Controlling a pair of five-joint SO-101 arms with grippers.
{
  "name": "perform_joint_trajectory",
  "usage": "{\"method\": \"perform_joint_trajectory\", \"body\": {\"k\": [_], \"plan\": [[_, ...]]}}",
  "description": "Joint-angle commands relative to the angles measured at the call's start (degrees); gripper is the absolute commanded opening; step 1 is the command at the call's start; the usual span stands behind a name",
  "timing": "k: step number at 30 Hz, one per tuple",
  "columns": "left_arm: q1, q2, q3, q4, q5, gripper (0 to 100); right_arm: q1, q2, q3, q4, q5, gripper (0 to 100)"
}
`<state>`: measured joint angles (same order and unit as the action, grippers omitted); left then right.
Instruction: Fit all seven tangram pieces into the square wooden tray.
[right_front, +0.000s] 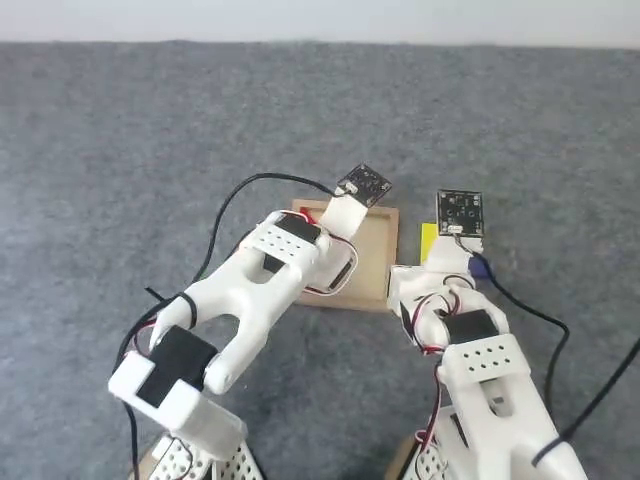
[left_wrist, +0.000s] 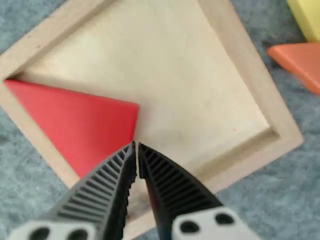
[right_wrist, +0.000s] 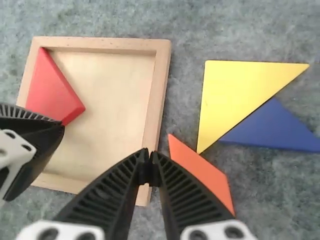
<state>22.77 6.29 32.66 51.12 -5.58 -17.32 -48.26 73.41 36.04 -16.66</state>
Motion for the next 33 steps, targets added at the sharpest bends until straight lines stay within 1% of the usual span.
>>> {"method": "perform_joint_trajectory", "body": {"k": [1, 5, 8, 10, 12, 15, 17, 18, 20, 21, 24, 25, 29, 33], "plan": [[-0.6, -0.9, -2.3, -0.7, 0.5, 1, 0.7, -1.5, -0.6, 0.4, 0.4, 0.7], [1.2, -5.8, 1.3, -1.1, 0.5, 1, 0.9, -1.5, -0.6, 0.4, 0.4, 0.7], [3.3, -16.5, 9.3, -4.4, 1.8, 1, 1.0, -1.5, -0.7, 0.4, 0.5, 0.9], [2.7, -25.7, 16.0, -8.4, 3.9, 1, 2.0, -1.5, -0.9, 0.5, 0.9, 0.9], [-0.8, -34.8, 22.3, -12.3, 5.1, 1, 3.9, -1.5, -2.5, 1.6, 3.4, 1.0], [-9.2, -46.2, 28.6, -16.0, 8.2, 1, 7.5, -1.5, -7.6, 8.6, 14.5, 3.9], [-14.4, -51.4, 30.6, -16.1, 9.8, 1, 9.0, -1.5, -9.6, 10.7, 15.6, 8.7], [-16.4, -53.2, 31.3, -16.0, 10.4, 1, 9.1, -1.5, -9.9, 10.8, 14.6, 11.4], [-18.5, -54.9, 32.4, -16.1, 10.4, 1, 9.0, -1.4, -10.0, 9.8, 10.1, 16.4], [-18.8, -55.0, 32.7, -16.1, 10.5, 1, 9.0, -1.4, -10.1, 8.6, 6.7, 18.0], [-18.5, -54.6, 32.7, -16.3, 11.4, 1, 9.1, -0.7, -10.0, 3.4, -6.1, 18.7], [-18.5, -54.2, 32.8, -17.0, 11.6, 1, 9.1, 0.4, -10.1, 1.9, -8.9, 18.7], [-18.5, -52.7, 32.7, -17.9, 11.5, 1, 9.5, 11.6, -15.1, -1.3, -11.4, 18.7], [-18.5, -51.5, 32.7, -18.5, 11.5, 1, 9.5, 27.9, -26.8, -0.6, -18.2, 18.7]]}}
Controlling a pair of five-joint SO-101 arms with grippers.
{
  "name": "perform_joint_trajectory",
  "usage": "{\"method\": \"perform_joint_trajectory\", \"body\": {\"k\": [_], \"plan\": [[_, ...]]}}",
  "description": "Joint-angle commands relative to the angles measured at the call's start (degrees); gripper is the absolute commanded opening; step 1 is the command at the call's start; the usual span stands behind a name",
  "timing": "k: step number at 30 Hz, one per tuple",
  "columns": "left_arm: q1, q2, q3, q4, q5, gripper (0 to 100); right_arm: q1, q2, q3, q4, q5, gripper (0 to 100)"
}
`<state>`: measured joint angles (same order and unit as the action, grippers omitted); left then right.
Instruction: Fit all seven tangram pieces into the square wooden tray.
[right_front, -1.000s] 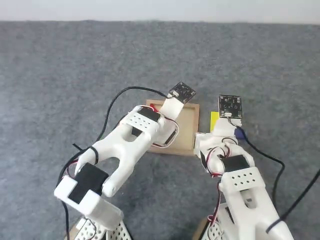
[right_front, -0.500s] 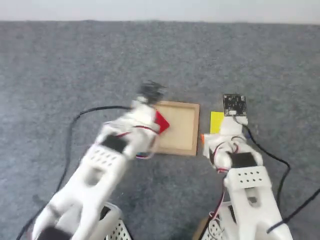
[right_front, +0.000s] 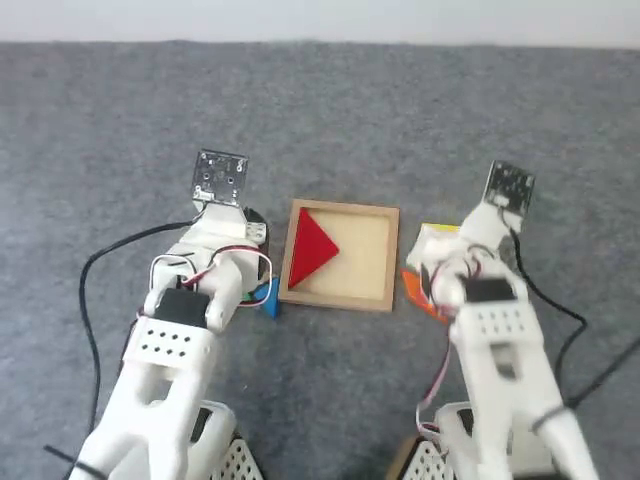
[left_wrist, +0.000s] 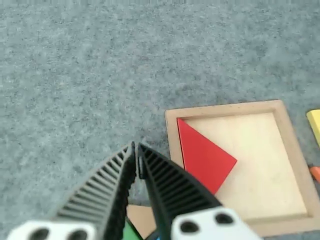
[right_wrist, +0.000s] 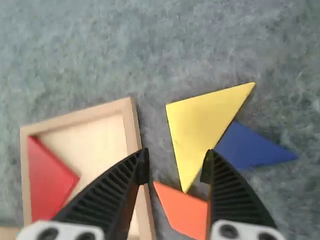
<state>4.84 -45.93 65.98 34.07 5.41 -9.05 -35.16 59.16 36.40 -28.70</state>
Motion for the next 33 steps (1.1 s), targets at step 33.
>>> {"method": "perform_joint_trajectory", "body": {"k": [33], "plan": [[-0.5, 0.8, -0.5, -1.6, 0.1, 1, -1.1, 46.9, -42.9, 19.4, -14.6, 34.4]]}}
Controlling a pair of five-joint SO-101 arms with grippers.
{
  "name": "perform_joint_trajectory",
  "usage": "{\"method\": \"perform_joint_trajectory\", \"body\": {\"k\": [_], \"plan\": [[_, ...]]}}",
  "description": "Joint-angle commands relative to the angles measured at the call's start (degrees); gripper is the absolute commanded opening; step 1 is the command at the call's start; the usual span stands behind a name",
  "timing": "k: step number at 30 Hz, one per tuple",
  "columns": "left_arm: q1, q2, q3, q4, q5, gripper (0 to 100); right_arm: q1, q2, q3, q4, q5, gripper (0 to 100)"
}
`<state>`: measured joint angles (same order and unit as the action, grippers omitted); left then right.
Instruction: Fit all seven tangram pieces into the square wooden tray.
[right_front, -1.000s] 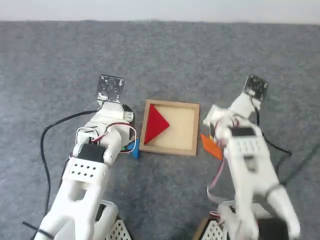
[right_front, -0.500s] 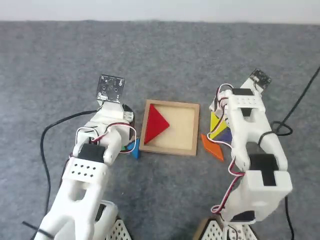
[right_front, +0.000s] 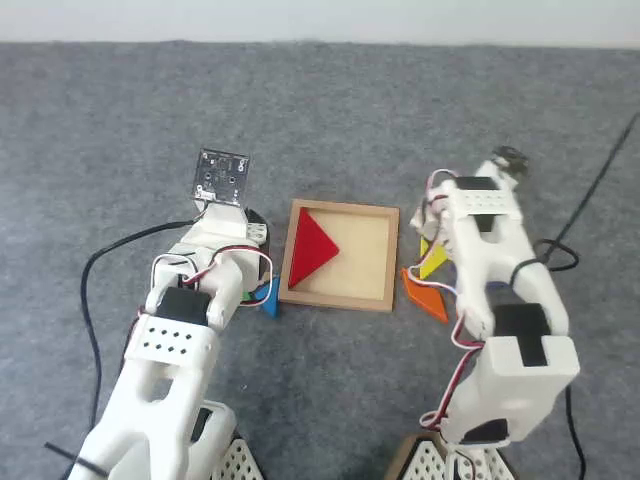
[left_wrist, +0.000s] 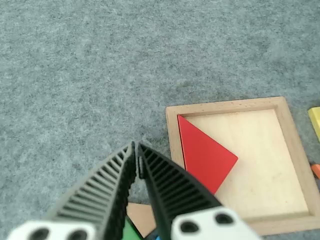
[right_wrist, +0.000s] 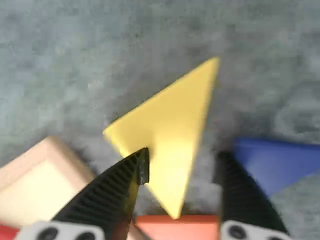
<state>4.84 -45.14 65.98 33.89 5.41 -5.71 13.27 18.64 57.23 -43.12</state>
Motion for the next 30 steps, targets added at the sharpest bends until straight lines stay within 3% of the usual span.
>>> {"method": "perform_joint_trajectory", "body": {"k": [1, 15, 30], "plan": [[-0.5, 0.0, -0.5, -1.4, 0.1, 1, -5.2, -1.2, -2.4, -1.8, -0.2, 37.4], [-0.5, 0.1, -0.3, -1.4, 0.0, 1, -2.6, 8.9, -15.4, -1.4, -3.9, 35.1], [-0.5, 0.1, -0.3, -1.4, 0.0, 1, -2.2, 15.5, -23.9, 5.7, -3.9, 35.0]]}}
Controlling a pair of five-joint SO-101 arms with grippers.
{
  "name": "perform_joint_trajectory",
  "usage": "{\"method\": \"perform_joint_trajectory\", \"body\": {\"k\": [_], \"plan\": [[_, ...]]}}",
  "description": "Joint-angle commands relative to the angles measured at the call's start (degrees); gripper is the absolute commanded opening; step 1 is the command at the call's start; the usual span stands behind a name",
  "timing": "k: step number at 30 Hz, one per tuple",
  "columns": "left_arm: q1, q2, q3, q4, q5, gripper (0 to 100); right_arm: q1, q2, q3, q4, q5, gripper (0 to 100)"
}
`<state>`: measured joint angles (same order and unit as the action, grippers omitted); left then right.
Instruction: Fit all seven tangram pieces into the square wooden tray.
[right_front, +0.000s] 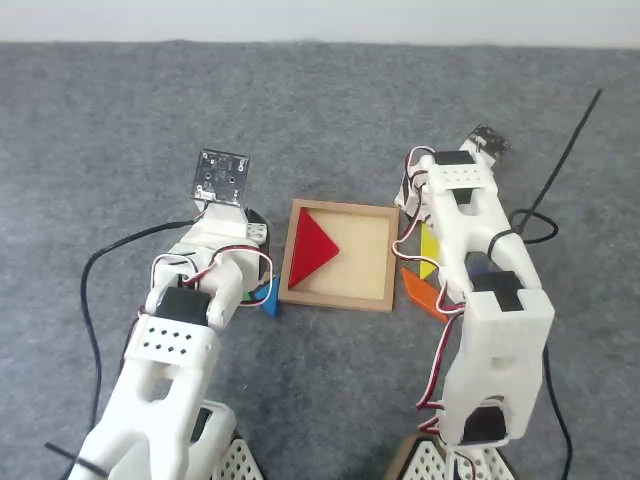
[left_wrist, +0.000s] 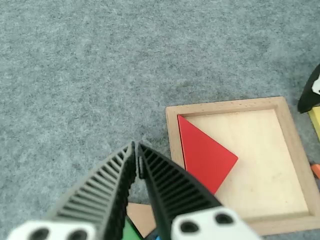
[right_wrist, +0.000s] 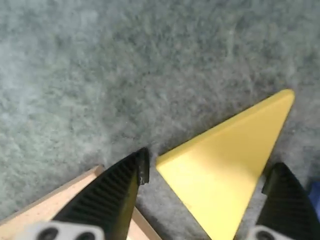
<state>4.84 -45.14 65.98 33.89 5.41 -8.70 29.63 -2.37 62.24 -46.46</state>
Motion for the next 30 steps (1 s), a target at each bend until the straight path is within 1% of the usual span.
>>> {"method": "perform_joint_trajectory", "body": {"k": [1, 11, 13, 16, 19, 23, 27, 30], "plan": [[-0.5, 0.1, -0.3, -1.4, 0.0, 1, 0.7, -0.7, -2.9, 0.6, -0.5, 35.0], [-0.4, 0.1, -0.3, -1.4, 0.0, 1, 0.8, -0.1, -2.9, 1.1, -0.4, 34.0], [-0.4, 0.1, -0.2, -1.4, 0.0, 1, 0.8, -0.2, -2.9, 1.8, -0.4, 28.7], [-0.4, 0.1, -0.2, -1.4, 0.0, 1, 0.9, -0.6, -2.9, 2.7, -0.1, 18.1], [-0.4, 0.1, -0.2, -1.4, 0.0, 1, 1.4, -0.6, -2.9, 2.7, 0.9, 12.5], [-0.4, 0.1, -0.2, -1.4, 0.0, 1, 2.7, -0.6, -2.9, 2.8, 2.3, 12.0], [-0.4, 0.1, -0.2, -1.4, 0.0, 1, 3.0, -0.9, -3.0, 5.1, 2.5, 12.0], [-0.4, 0.1, -0.2, -1.4, 0.0, 1, 2.6, -2.3, -3.0, 6.3, 5.2, 11.6]]}}
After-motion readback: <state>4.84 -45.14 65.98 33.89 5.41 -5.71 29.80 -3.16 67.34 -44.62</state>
